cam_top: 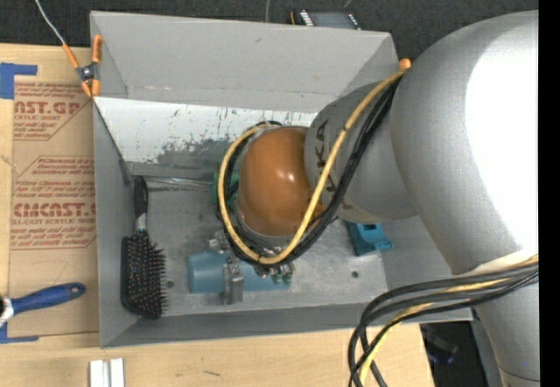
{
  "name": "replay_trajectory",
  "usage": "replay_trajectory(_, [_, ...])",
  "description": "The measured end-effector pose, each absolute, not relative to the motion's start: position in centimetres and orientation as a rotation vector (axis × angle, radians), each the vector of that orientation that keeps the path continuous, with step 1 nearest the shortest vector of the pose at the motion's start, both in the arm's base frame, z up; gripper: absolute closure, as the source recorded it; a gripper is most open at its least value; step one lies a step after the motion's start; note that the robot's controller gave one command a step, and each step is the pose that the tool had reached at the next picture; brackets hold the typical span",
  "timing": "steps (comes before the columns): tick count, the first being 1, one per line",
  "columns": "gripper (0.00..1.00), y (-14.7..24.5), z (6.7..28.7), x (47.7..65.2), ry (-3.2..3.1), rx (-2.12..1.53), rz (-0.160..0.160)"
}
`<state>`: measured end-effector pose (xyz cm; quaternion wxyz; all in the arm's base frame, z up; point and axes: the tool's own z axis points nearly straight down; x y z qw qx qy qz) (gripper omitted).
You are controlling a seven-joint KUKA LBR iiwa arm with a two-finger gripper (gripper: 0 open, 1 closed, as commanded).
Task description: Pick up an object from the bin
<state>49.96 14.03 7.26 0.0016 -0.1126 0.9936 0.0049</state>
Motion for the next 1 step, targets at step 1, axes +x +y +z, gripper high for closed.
replay_trajectory(1, [1.0, 14.7, 21.01, 57.58, 3.1, -0.389, 0.017])
